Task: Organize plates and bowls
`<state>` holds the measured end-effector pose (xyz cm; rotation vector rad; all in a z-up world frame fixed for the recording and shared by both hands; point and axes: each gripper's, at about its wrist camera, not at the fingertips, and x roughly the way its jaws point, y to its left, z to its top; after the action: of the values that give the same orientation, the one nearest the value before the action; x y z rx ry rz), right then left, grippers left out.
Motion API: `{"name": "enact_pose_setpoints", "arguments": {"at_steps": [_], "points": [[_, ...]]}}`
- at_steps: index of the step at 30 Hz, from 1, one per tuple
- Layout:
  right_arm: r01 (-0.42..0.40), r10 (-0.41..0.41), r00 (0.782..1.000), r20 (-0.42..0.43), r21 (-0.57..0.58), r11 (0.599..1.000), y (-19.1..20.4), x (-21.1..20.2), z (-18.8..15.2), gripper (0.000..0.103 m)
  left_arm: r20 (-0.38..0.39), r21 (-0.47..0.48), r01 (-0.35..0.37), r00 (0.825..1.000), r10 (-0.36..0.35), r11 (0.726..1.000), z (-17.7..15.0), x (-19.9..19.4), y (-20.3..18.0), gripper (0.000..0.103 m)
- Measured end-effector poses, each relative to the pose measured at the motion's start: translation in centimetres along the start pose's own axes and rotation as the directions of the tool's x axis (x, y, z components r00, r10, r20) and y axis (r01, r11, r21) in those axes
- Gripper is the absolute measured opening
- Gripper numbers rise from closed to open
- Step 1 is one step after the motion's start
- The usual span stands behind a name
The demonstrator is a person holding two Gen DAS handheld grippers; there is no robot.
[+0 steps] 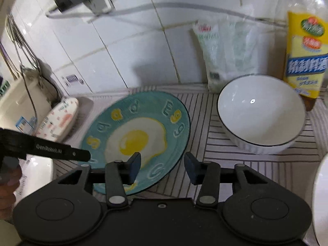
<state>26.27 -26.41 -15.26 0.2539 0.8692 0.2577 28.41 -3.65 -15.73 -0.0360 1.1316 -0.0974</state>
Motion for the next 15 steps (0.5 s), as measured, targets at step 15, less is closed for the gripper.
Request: {"name": "enact_pose_setpoints", "arguments": {"at_steps": [15], "points": [[-0.029, 0.028, 0.998, 0.054, 0.014, 0.999, 8.3, -8.7, -2.2, 0.071, 0.061, 0.09, 0.015, 0.998, -0.02, 0.996, -4.9, -10.5, 5.0, 0.061]]}}
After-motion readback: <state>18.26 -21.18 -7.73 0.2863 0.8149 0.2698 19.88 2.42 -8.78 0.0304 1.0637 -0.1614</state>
